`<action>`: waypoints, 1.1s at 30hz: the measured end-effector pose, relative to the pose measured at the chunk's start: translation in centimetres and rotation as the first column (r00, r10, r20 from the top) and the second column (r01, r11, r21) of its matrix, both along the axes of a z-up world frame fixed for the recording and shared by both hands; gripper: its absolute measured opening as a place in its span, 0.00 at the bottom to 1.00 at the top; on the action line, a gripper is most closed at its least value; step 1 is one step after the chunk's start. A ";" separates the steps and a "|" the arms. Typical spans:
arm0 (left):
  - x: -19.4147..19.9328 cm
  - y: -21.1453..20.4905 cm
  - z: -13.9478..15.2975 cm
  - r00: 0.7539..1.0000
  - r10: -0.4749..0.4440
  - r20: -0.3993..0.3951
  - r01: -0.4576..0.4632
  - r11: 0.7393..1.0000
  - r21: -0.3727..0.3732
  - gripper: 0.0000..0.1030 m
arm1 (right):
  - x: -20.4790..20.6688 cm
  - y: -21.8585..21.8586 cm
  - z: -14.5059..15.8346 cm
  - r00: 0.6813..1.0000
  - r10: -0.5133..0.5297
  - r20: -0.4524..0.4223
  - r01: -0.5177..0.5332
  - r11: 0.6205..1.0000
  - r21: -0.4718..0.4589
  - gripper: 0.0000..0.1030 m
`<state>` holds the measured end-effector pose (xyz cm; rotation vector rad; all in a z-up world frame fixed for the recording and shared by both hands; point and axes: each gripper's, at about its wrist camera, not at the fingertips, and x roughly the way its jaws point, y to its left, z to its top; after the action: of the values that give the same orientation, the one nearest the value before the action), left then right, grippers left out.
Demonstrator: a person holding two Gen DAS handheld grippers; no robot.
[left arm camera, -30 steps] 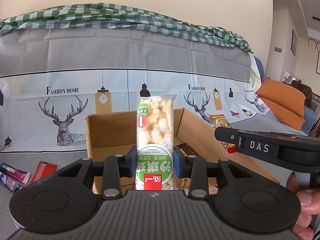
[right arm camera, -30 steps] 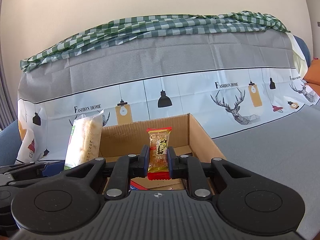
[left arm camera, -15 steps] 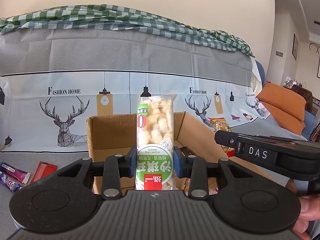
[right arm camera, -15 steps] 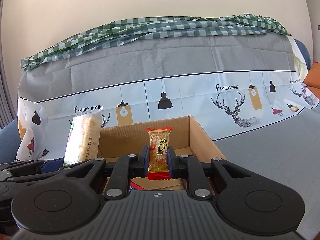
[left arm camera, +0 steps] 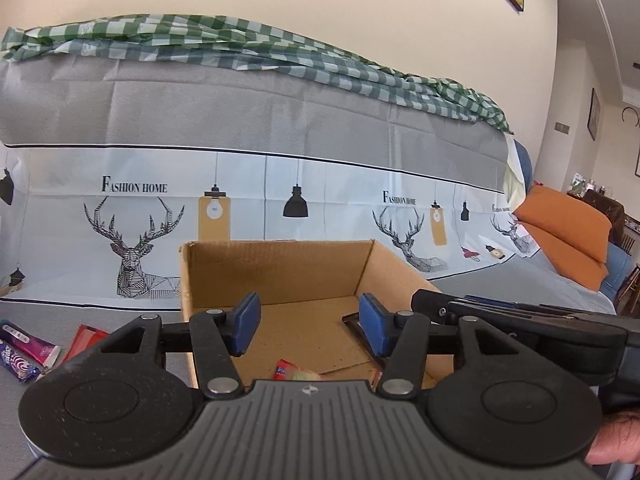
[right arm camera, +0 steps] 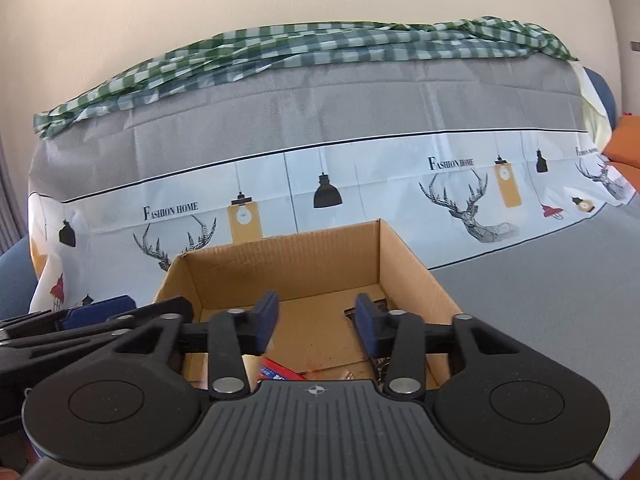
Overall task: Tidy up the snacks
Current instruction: 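Open both grippers to drop the wafer stick and orange candy into the box, then swing both tools back from the box to the snack pile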
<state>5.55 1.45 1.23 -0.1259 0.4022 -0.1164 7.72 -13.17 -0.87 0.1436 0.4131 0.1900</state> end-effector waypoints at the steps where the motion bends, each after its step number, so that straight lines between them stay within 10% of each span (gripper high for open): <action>1: -0.1 0.1 0.0 1.000 0.007 0.002 -0.007 1.000 0.002 0.57 | 0.0 0.1 0.0 1.000 -0.005 -0.005 0.005 1.000 0.009 0.51; 5: -1.0 0.8 0.0 0.999 0.032 -0.003 -0.031 0.999 0.042 0.55 | -0.3 1.1 -0.1 1.000 -0.022 -0.011 0.022 1.000 0.006 0.57; 11: -3.1 3.4 0.4 0.994 0.107 -0.009 -0.105 0.990 0.097 0.21 | -2.0 3.8 -0.2 1.000 -0.005 -0.006 0.005 1.000 -0.015 0.60; 21: -7.8 14.8 1.7 0.935 0.338 -0.103 -0.351 0.921 -0.166 0.20 | -6.1 10.6 -0.2 0.988 0.152 0.034 -0.152 0.988 -0.014 0.61; 33: -6.8 23.4 -0.8 0.881 0.394 -0.261 -0.451 0.867 -0.211 0.20 | -8.9 19.7 -4.7 0.893 0.436 0.116 -0.422 0.898 -0.125 0.67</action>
<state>-1.27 24.89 0.45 -0.4944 0.5609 0.2858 -1.14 6.54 -5.56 -0.0607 0.3065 0.6140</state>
